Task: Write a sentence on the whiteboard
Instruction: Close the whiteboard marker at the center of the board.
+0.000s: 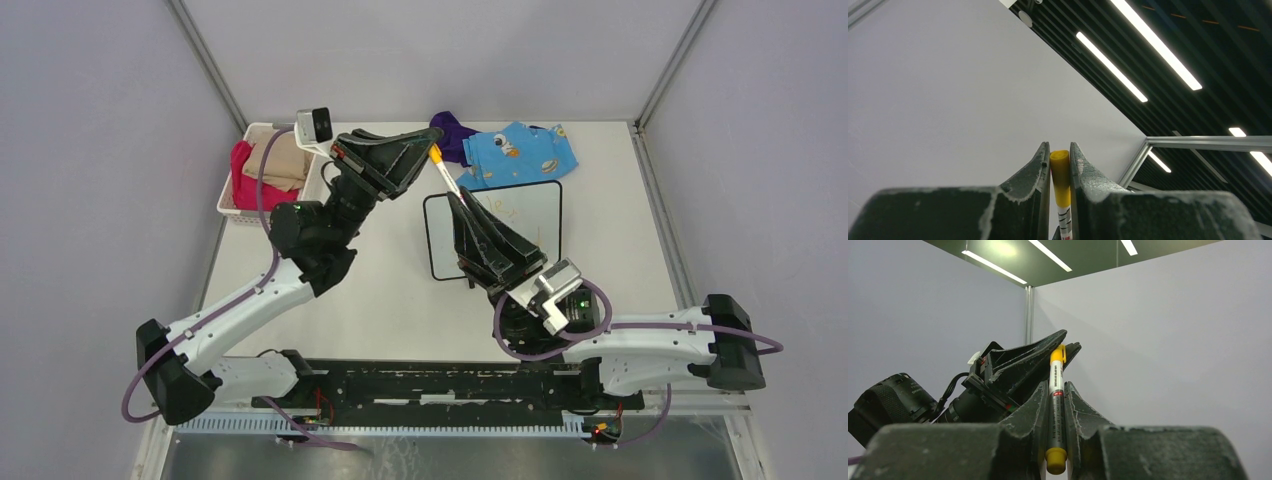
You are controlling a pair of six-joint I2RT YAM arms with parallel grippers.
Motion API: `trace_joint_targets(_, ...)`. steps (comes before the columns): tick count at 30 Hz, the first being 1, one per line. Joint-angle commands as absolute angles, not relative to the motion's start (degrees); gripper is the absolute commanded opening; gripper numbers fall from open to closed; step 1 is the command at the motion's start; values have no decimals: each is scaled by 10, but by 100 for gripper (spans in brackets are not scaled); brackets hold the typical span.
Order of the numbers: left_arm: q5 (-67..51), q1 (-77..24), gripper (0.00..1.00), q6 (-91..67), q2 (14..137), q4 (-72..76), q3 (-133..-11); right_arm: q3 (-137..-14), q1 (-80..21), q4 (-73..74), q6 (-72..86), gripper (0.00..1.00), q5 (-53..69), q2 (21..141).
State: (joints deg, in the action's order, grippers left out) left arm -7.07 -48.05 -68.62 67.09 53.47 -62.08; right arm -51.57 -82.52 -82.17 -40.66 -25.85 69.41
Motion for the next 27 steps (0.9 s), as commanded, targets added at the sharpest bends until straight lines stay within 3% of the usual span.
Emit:
trace_joint_targets(1,-221,-548,2,-636,692,465,-590,-562,-816,-801,-417,0,-268,710)
trace_joint_targets(13,-202,-549,2,-611,672,451,-584,-559,-815,-801,-418,0,-267,704)
trace_joint_targets(20,-197,-548,41,-595,659,461,-578,-550,-816,-795,-409,0,-263,693)
trace_joint_targets(27,-184,-548,63,-585,654,446,-588,-531,-816,-786,-399,0,-255,677)
